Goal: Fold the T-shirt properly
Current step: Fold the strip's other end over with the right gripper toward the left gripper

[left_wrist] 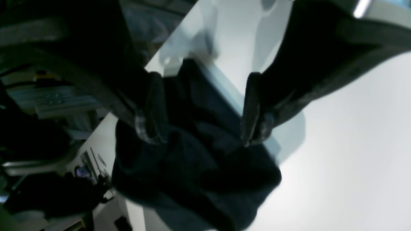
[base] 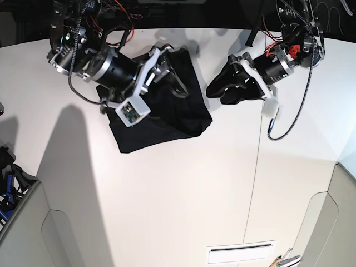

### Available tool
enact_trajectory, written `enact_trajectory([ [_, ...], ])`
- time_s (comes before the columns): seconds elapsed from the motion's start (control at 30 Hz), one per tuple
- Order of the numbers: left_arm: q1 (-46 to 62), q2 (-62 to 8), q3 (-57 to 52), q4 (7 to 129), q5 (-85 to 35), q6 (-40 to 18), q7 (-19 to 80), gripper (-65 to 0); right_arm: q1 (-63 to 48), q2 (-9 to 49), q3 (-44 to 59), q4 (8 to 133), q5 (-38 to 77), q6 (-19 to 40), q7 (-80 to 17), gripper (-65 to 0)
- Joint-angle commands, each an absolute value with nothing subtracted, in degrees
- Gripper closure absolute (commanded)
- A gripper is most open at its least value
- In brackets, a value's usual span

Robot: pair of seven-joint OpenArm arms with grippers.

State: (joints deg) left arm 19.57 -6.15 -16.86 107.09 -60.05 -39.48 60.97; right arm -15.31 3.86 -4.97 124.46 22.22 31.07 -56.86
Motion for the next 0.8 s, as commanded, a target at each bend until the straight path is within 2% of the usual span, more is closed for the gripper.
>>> enact_trajectory([
  [0.0, 19.4, -6.4, -17.0, 107.9, -61.3, -40.0, 60.3, -39.1, -15.6, 4.9, -4.1, 125.4, 23.1, 31.3, -55.5, -41.0],
  [0.17, 19.4, -6.5, -17.0, 107.9, -60.8, -40.0, 60.2, -39.0, -17.8, 9.1, -1.3, 124.7, 22.9, 31.3, -52.8, -27.6],
  [0.6, 19.4, -6.5, -17.0, 107.9, -60.8, -40.0, 59.0, -39.0, -17.7, 9.5, -2.5, 114.4, 22.9, 31.3, -44.2, -27.6],
  [0.77, 19.4, -6.5, -17.0, 107.9, -60.8, -40.0, 59.0, -39.0, -15.9, 9.5, -5.4, 111.1, 22.9, 31.3, -43.9, -27.5],
])
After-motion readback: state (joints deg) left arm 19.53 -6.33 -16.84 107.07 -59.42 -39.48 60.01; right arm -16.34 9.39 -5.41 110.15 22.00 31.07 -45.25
